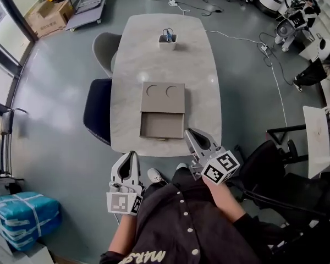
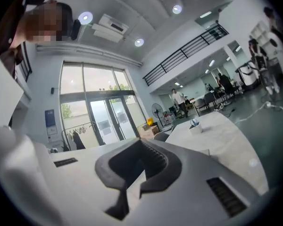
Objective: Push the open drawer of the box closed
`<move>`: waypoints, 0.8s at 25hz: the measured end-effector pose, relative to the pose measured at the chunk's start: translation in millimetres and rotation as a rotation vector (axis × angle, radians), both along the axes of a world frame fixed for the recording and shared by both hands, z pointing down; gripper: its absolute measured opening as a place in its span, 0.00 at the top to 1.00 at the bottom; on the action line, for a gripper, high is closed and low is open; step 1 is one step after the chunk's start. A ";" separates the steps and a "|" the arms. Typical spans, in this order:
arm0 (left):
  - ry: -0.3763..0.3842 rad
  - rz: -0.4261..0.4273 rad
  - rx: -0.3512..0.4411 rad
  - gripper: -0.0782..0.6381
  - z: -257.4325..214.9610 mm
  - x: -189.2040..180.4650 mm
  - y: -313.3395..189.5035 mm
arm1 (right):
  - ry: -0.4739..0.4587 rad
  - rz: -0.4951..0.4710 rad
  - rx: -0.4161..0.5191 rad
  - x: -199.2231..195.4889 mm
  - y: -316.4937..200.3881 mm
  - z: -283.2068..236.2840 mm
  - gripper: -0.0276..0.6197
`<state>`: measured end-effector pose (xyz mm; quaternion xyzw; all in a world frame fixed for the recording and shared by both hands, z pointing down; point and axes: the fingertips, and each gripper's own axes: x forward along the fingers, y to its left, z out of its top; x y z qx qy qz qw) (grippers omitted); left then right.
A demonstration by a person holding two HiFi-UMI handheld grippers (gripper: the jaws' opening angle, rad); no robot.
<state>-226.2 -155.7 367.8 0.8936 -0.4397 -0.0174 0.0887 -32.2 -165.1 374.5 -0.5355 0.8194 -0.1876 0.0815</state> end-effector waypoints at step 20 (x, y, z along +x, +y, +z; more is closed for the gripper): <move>0.011 0.110 -0.095 0.87 40.4 56.5 -36.9 | -0.387 0.004 -0.393 10.9 -37.7 134.9 0.96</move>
